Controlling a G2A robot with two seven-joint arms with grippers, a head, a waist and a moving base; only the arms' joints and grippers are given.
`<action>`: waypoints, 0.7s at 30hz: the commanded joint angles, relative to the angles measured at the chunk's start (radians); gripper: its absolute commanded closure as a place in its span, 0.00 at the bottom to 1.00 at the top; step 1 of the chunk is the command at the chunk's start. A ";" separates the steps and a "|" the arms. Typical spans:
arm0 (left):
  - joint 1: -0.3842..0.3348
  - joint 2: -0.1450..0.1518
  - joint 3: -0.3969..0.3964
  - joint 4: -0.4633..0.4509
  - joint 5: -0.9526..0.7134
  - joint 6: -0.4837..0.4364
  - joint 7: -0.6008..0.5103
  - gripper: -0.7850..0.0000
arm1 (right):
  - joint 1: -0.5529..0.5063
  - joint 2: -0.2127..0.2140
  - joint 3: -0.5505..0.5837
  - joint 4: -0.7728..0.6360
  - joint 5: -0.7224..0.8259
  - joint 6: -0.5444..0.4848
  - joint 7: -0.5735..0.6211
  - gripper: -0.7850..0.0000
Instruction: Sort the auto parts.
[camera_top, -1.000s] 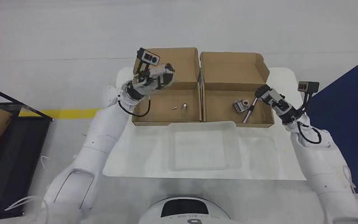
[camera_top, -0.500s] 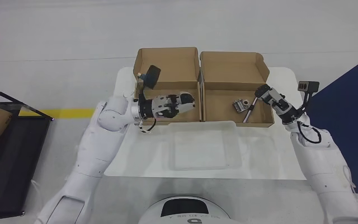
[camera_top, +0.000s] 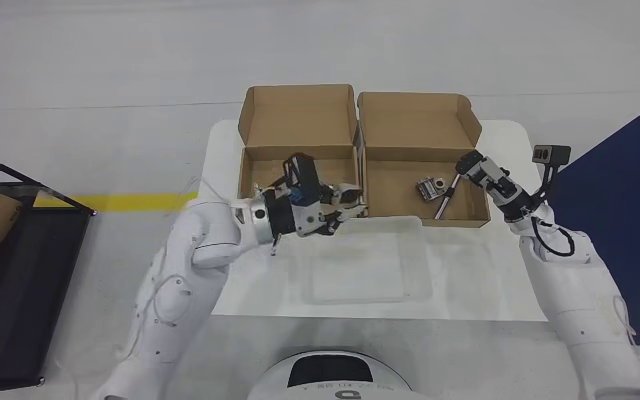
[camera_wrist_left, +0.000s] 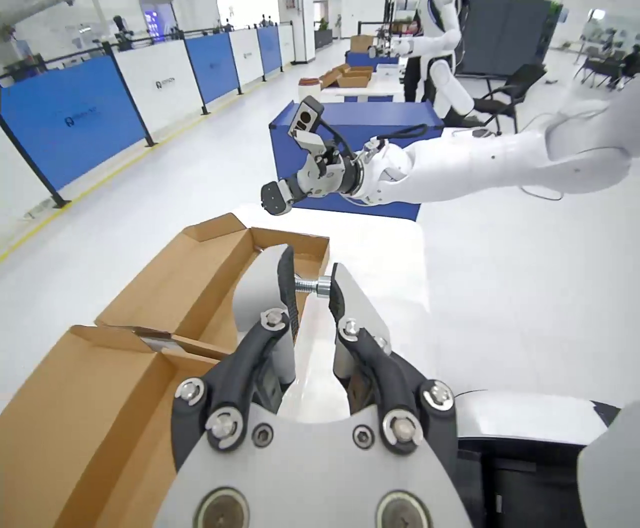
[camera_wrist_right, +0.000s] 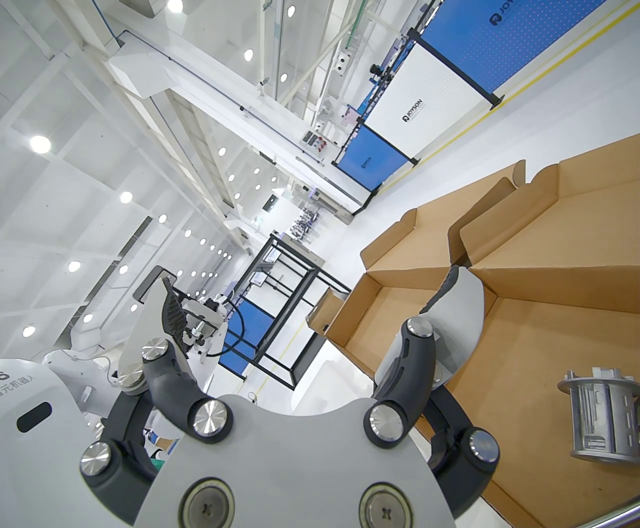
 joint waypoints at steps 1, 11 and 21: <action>0.003 0.001 0.009 -0.001 0.053 0.009 0.053 1.00 | 0.000 0.000 0.000 0.000 0.001 0.000 0.000 0.00; -0.043 0.003 0.021 0.143 -0.093 0.062 0.061 1.00 | 0.000 0.000 0.000 0.000 0.001 0.000 0.000 0.00; -0.277 -0.020 0.127 0.562 -0.048 0.430 -0.234 1.00 | 0.000 0.000 0.000 0.000 0.001 0.000 0.000 0.00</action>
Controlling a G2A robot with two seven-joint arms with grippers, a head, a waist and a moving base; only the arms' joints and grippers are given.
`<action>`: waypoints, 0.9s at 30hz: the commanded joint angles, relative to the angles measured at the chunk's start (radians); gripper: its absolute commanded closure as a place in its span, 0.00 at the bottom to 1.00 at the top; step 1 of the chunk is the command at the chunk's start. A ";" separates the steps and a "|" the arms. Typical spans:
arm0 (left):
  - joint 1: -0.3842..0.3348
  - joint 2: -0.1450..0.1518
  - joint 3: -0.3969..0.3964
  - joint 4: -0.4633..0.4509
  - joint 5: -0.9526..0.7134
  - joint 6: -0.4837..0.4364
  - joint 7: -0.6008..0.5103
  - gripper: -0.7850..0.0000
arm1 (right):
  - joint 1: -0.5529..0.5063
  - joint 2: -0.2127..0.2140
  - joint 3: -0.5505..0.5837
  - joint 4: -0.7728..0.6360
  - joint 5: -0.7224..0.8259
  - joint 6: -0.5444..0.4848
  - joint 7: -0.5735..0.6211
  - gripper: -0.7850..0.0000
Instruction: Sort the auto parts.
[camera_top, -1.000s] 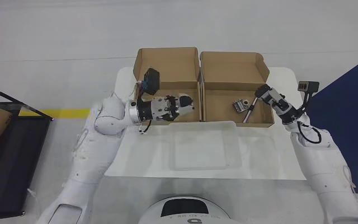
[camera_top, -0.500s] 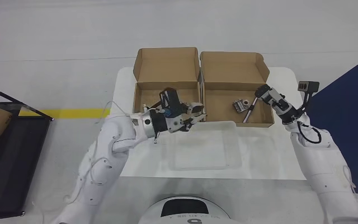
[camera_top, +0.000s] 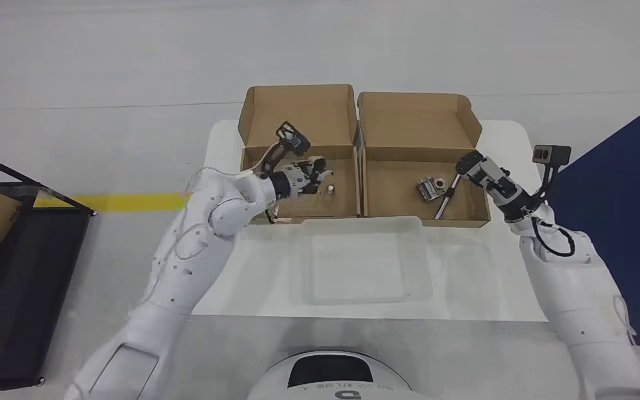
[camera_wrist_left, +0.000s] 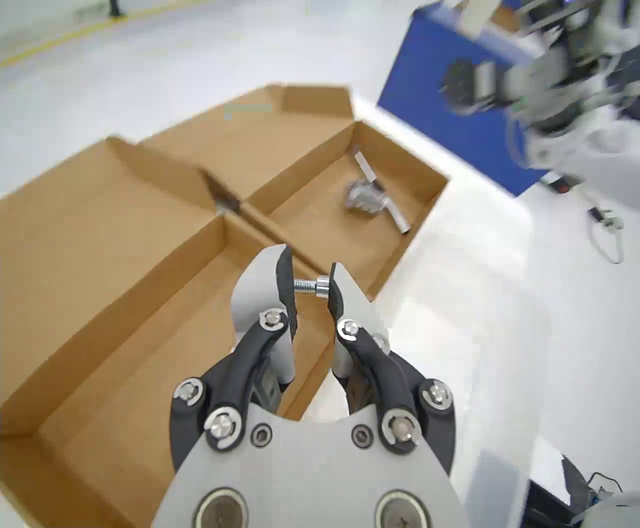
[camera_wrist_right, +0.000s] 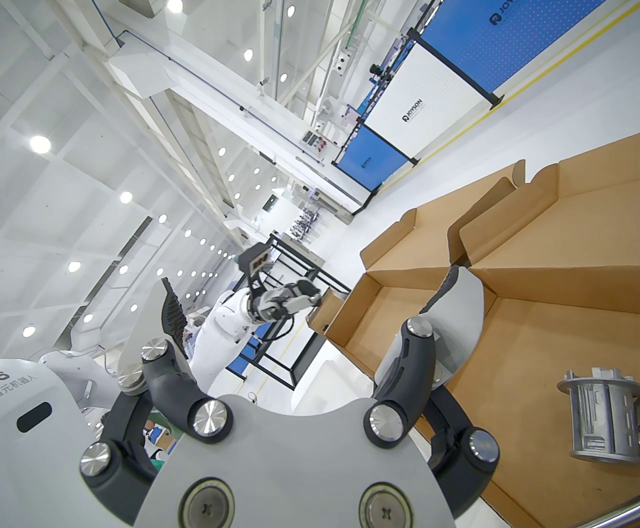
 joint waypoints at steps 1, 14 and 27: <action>-0.040 -0.009 0.041 0.093 0.050 0.088 -0.048 1.00 | 0.000 0.000 0.000 0.000 0.001 0.000 0.000 0.00; -0.193 -0.068 0.180 0.320 0.029 0.257 -0.187 0.61 | 0.000 0.000 0.000 0.000 0.001 0.000 0.000 0.00; -0.149 -0.047 0.022 0.202 -0.240 0.185 -0.172 0.00 | 0.000 0.000 0.000 0.000 0.001 0.000 0.000 0.00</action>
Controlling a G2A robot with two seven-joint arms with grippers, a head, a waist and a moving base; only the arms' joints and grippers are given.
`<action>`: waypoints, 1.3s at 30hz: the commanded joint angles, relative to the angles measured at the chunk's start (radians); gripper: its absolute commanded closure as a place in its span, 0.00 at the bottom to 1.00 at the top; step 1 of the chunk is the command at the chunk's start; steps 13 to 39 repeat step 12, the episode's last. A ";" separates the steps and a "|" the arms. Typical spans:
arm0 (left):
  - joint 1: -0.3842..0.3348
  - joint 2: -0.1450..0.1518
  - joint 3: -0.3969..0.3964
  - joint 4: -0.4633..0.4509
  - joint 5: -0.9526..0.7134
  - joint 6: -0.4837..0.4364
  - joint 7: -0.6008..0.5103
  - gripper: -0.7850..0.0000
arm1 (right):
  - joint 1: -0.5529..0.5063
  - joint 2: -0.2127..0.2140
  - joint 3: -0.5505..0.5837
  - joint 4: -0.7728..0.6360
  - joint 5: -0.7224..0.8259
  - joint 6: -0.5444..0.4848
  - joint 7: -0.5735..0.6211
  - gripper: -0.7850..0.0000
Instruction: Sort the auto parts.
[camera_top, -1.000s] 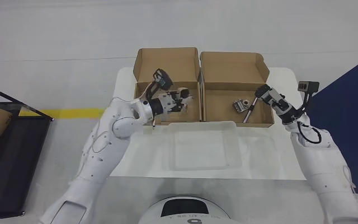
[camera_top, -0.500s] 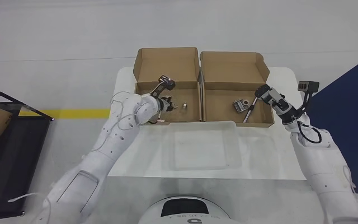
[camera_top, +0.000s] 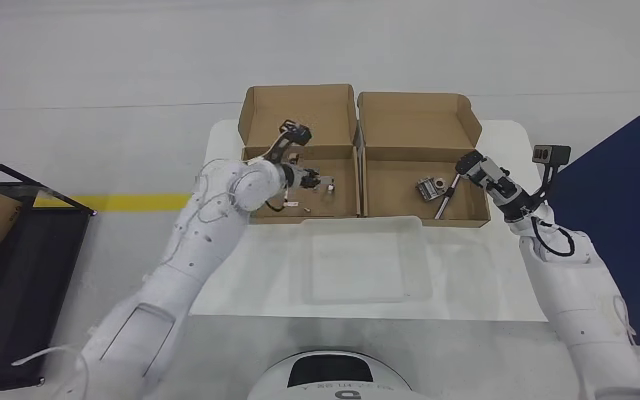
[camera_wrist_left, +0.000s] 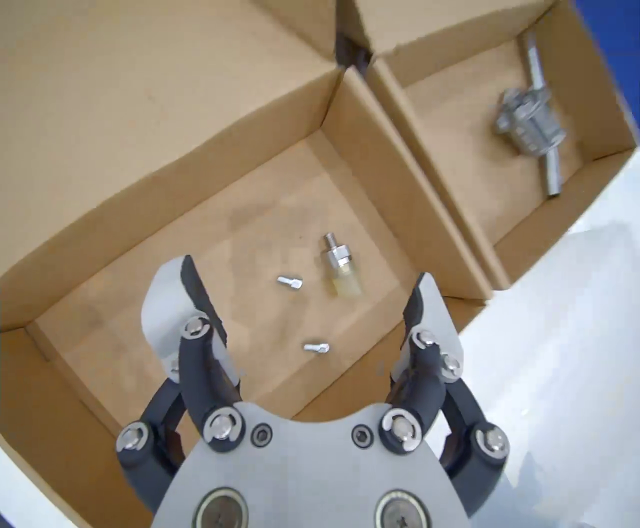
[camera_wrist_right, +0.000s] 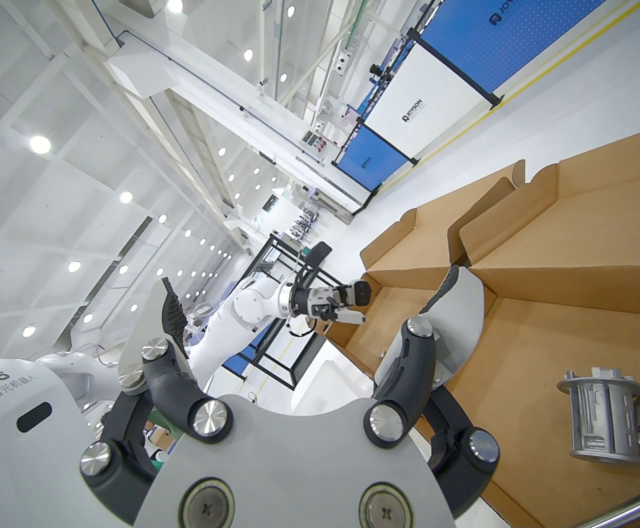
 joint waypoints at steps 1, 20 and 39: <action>0.032 0.013 -0.071 -0.039 -0.104 -0.031 0.011 0.00 | 0.000 0.000 0.000 0.000 0.001 0.000 0.000 0.00; 0.130 0.041 -0.248 -0.101 -0.485 -0.086 -0.025 0.00 | 0.000 0.000 0.000 0.000 0.000 0.000 0.000 0.00; 0.130 0.041 -0.248 -0.101 -0.485 -0.086 -0.025 0.00 | 0.000 0.000 0.000 0.000 0.000 0.000 0.000 0.00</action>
